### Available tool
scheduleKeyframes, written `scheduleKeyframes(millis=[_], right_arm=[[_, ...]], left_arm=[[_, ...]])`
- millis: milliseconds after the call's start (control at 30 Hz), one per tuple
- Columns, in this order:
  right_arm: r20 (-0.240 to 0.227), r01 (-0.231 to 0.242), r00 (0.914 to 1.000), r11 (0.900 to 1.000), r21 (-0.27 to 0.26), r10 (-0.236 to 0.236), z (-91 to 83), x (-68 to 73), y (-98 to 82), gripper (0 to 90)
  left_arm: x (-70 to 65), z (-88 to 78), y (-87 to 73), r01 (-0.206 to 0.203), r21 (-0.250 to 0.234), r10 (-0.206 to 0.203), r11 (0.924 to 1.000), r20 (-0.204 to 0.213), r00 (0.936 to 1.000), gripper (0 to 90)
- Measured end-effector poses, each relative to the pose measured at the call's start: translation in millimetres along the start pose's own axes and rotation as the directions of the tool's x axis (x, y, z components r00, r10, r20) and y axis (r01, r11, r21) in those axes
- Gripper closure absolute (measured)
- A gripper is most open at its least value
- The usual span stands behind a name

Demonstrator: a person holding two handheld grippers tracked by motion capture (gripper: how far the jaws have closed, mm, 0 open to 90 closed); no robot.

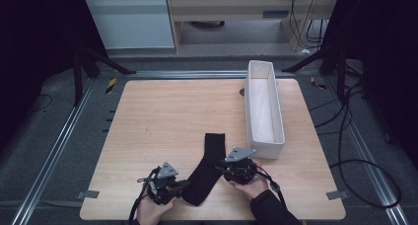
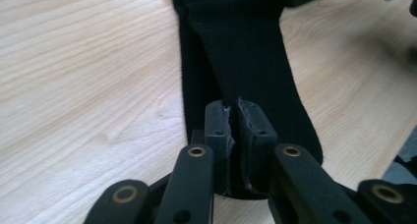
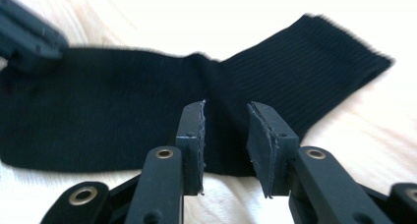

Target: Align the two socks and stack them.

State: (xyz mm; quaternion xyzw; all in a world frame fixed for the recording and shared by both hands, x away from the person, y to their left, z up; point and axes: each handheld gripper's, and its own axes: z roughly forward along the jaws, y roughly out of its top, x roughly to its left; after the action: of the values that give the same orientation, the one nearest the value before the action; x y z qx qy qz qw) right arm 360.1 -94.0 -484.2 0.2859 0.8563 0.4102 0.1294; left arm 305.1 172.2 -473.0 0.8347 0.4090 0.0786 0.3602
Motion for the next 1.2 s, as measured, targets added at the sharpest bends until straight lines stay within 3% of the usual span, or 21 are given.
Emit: scheduleKeyframes(millis=[167, 300, 433, 500, 533, 567, 633, 767, 967, 1200], right_arm=[[-0.016, 0.006, 0.9999, 0.999, 0.052, -0.005, 11.8, 3.8, -5.0, 69.4], [-0.029, 0.008, 0.9996, 0.997, 0.074, -0.006, 17.1, 6.8, -7.0, 69.1], [-0.035, 0.002, 0.9994, 0.998, 0.069, 0.0, 16.8, 7.6, -6.0, 68.6], [-0.035, 0.001, 0.9994, 0.999, 0.041, 0.0, 13.2, 6.0, -1.9, 68.3], [-0.026, 0.002, 0.9997, 1.0, 0.025, -0.002, 11.6, 5.2, 0.9, 67.9], [0.012, -0.006, 0.9999, 1.0, -0.029, 0.006, 6.9, -0.1, 11.6, 67.8], [0.022, -0.016, 0.9996, 0.999, -0.042, 0.017, 6.1, -2.2, 15.3, 67.8], [0.096, -0.055, 0.9934, 0.995, -0.082, 0.063, 11.9, -16.3, 32.0, 67.6], [0.168, -0.072, 0.9826, 0.996, -0.044, 0.079, 43.3, -37.9, 47.1, 65.7], [0.189, -0.1, 0.9772, 0.995, 0.005, 0.097, 68.9, -53.3, 45.0, 64.1]], left_arm=[[8.0, 3.2, -2.5, 0.008, 0.047, -0.006, 0.9989, -0.032, 0.9995, 80.9], [9.9, 6.8, -6.0, -0.007, 0.085, 0.013, 0.9963, -0.069, 0.9975, 77.2], [8.5, 5.4, -8.4, -0.027, 0.07, 0.034, 0.9972, -0.111, 0.9932, 68.2], [8.2, 4.4, -9.2, -0.043, 0.075, 0.052, 0.9963, -0.128, 0.9905, 62.8], [7.8, 4.7, -9.8, -0.048, 0.078, 0.058, 0.9958, -0.134, 0.9892, 60.9], [8.0, 5.1, -10.7, -0.053, 0.081, 0.064, 0.9953, -0.139, 0.9883, 59.2], [8.7, 6.3, -11.3, -0.052, 0.09, 0.064, 0.9946, -0.139, 0.9882, 58.9], [9.5, 6.5, -10.7, -0.066, 0.099, 0.08, 0.9929, -0.148, 0.9858, 58.4], [16.7, 0.8, -13.4, -0.071, 0.108, 0.089, 0.9916, -0.171, 0.9812, 58.6], [25.9, -3.6, -17.1, -0.054, 0.1, 0.071, 0.9936, -0.181, 0.9809, 58.5]])
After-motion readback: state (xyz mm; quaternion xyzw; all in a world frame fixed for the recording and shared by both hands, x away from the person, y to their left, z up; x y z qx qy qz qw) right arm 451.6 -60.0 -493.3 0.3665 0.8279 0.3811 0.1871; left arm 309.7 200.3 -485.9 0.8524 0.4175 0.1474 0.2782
